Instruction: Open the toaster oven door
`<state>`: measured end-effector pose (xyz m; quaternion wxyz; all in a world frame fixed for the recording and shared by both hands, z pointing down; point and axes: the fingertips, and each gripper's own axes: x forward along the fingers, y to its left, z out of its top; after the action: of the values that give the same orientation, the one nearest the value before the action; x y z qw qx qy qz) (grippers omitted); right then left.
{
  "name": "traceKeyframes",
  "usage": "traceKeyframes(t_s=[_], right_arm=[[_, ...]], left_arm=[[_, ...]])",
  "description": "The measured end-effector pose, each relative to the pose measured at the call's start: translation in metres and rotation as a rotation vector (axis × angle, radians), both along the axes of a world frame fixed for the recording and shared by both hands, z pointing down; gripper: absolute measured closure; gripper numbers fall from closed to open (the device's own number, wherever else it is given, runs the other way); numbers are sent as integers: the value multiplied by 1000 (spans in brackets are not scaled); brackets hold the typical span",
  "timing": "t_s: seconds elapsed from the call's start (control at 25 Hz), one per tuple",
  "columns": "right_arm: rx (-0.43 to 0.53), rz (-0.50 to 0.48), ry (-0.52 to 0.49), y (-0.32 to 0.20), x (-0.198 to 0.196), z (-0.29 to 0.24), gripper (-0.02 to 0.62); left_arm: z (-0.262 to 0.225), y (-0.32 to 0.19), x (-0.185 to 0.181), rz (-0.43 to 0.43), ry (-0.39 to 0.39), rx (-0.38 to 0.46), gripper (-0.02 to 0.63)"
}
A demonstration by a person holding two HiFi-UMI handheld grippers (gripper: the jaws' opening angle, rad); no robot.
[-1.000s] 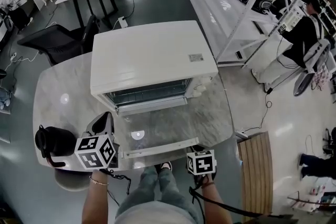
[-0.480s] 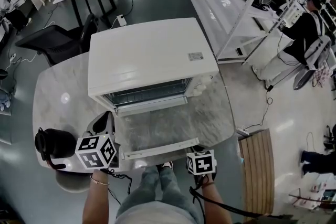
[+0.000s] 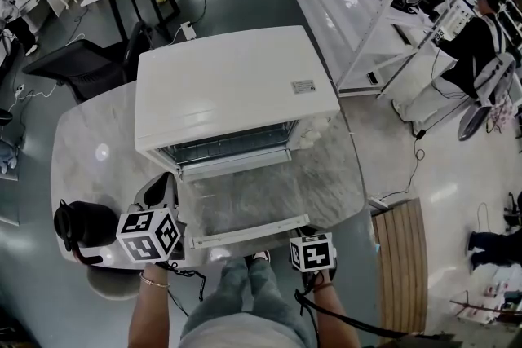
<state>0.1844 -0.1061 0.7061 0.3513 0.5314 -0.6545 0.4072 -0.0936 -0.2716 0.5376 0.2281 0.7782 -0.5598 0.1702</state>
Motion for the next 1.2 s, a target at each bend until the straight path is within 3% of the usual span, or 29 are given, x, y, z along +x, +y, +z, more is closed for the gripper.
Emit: traceKeyframes(t_s=[0.6, 0.88, 1.0, 1.2], right_arm=[[-51, -14, -27, 4, -2, 1, 523], [-83, 39, 11, 15, 18, -6, 523], [-56, 69, 31, 11, 28, -20, 524], [71, 87, 53, -15, 37, -64, 589]], left_arm=[[-5, -3, 4, 7, 8, 5, 601], [-8, -6, 10, 12, 26, 15, 601], [-10, -5, 14, 24, 38, 15, 601], [-22, -4, 24, 39, 68, 47, 601]])
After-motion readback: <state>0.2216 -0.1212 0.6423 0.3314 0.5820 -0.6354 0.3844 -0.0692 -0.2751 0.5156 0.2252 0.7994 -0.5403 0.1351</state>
